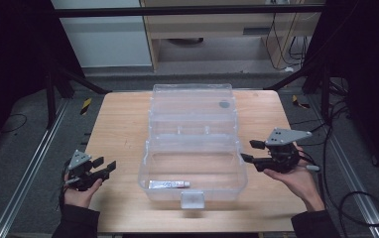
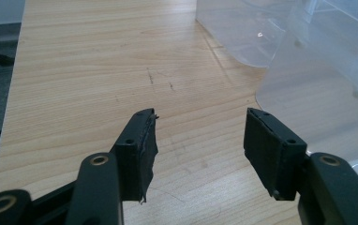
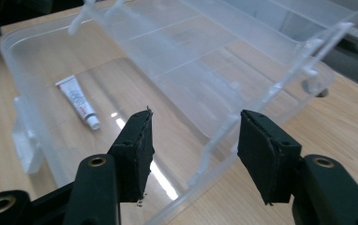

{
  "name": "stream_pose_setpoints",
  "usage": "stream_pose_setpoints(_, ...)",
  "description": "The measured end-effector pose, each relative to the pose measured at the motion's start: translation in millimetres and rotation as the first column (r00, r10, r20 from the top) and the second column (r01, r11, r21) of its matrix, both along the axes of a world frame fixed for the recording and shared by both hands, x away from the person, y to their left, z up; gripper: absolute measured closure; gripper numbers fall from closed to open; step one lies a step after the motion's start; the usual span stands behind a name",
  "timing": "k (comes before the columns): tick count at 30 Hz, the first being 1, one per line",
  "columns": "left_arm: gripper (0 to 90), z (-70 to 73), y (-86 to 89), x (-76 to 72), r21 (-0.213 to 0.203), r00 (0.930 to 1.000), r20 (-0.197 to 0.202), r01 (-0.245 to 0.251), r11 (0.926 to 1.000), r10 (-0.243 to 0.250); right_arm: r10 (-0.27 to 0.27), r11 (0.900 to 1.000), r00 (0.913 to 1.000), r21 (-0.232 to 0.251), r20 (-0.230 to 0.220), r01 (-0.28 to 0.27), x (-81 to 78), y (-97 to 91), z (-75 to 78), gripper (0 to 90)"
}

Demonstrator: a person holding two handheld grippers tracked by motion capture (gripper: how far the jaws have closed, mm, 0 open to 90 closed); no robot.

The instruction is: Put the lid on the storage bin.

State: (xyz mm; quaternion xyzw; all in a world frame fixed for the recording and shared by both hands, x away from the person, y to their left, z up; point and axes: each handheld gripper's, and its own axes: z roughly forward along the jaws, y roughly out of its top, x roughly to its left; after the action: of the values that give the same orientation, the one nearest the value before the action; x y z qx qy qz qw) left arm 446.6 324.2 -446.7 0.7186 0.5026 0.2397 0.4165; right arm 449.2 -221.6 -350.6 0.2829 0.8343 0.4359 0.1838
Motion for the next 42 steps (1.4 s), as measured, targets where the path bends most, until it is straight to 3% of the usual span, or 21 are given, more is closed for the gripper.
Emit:
stream_pose_setpoints(5,44.4,0.5,-1.3,0.7,0.007,1.0000,-0.001,0.007,1.0000,-0.007,0.086,0.9941,0.9957,-0.063,-0.033,-0.088,2.0,24.2,4.8,44.4)
stream_pose_setpoints(7,44.5,0.3,-1.6,1.1,0.008,0.9999,-0.004,0.010,0.9999,-0.010,0.097,0.9926,0.9946,-0.070,-0.037,-0.099,2.0,27.2,5.3,44.5)
stream_pose_setpoints(12,46.0,-0.7,-2.9,1.4,0.019,0.9998,-0.010,0.017,0.9997,-0.016,0.166,0.9788,0.9834,-0.109,-0.073,-0.173,3.5,48.3,7.1,45.4)
stream_pose_setpoints(19,46.4,-1.1,-2.7,1.9,0.028,0.9996,-0.020,0.019,0.9994,-0.019,0.250,0.9528,0.9605,-0.146,-0.122,-0.266,4.5,75.7,5.4,48.1)
stream_pose_setpoints(20,46.4,-1.1,-2.7,1.9,0.028,0.9996,-0.020,0.019,0.9994,-0.019,0.250,0.9528,0.9605,-0.146,-0.122,-0.266,4.5,75.7,5.4,48.1)
stream_pose_setpoints(25,46.2,-1.2,-2.5,2.1,0.030,0.9996,-0.024,0.018,0.9994,-0.017,0.285,0.9392,0.9444,-0.149,-0.164,-0.309,3.4,85.4,-1.6,50.0)
stream_pose_setpoints(28,46.0,-0.7,-3.0,2.2,0.031,0.9996,-0.024,0.018,0.9993,-0.018,0.300,0.9286,0.9353,-0.167,-0.188,-0.331,1.4,91.2,-7.5,51.3)
stream_pose_setpoints(29,45.6,-0.2,-3.5,2.3,0.031,0.9994,-0.025,0.024,0.9992,-0.023,0.310,0.9221,0.9287,-0.174,-0.204,-0.346,0.2,94.4,-10.4,52.1)
stream_pose_setpoints(32,45.0,0.2,-4.0,2.6,0.036,0.9992,-0.026,0.030,0.9989,-0.029,0.319,0.9161,0.9224,-0.179,-0.218,-0.359,-0.7,96.9,-12.8,52.7)
stream_pose_setpoints(33,44.9,0.8,-4.9,2.9,0.036,0.9992,-0.025,0.033,0.9988,-0.032,0.327,0.9093,0.9164,-0.188,-0.232,-0.371,-2.1,99.9,-16.1,53.0)
stream_pose_setpoints(38,44.6,3.5,-5.7,3.1,0.039,0.9990,-0.019,0.041,0.9984,-0.040,0.342,0.8981,0.9061,-0.197,-0.249,-0.393,-5.1,104.4,-20.8,54.1)
stream_pose_setpoints(39,44.5,6.0,-5.6,3.3,0.041,0.9987,-0.018,0.048,0.9980,-0.047,0.352,0.8917,0.8996,-0.199,-0.258,-0.406,-6.9,107.0,-23.1,54.3)
stream_pose_setpoints(42,44.5,8.7,-6.2,3.8,0.039,0.9985,-0.011,0.053,0.9978,-0.053,0.363,0.8831,0.8927,-0.207,-0.268,-0.421,-8.8,110.4,-26.5,54.2)
